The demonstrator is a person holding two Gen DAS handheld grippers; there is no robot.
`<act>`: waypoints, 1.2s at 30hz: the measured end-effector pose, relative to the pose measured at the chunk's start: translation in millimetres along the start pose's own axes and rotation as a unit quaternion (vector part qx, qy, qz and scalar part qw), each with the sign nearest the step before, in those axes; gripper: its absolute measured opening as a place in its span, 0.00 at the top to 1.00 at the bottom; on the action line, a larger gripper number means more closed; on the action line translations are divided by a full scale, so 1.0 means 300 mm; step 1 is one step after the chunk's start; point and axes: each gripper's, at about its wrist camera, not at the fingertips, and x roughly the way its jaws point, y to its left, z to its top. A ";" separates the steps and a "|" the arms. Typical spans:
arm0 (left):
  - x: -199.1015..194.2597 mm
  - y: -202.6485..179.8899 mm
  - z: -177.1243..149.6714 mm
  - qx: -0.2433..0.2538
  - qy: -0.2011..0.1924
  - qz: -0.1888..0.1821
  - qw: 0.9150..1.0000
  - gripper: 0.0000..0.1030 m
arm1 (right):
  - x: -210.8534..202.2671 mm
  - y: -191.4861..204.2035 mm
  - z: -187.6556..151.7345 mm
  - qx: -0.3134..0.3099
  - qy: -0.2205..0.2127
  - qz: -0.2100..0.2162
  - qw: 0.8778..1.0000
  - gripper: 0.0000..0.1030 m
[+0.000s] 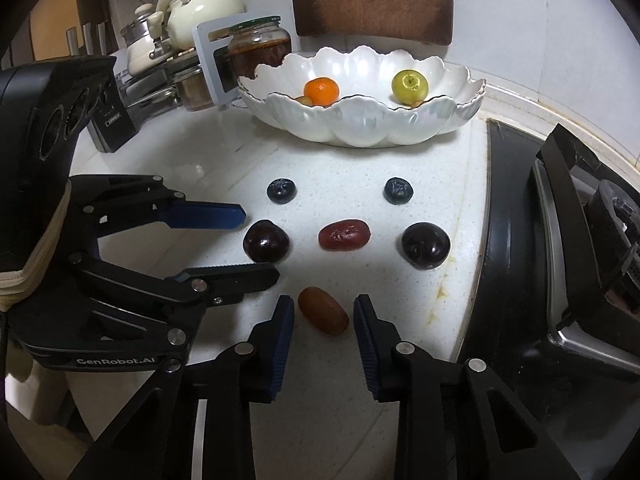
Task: Organize fruits
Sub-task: 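Grasp the dark red plum with the left tool while the right tool grasps a brown date, then carry the plum and the date up and over the white bowl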
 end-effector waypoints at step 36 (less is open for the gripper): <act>-0.144 -0.042 0.030 -0.092 -0.040 0.061 0.993 0.72 | -0.131 -0.027 0.031 0.003 -0.055 0.012 0.998 0.78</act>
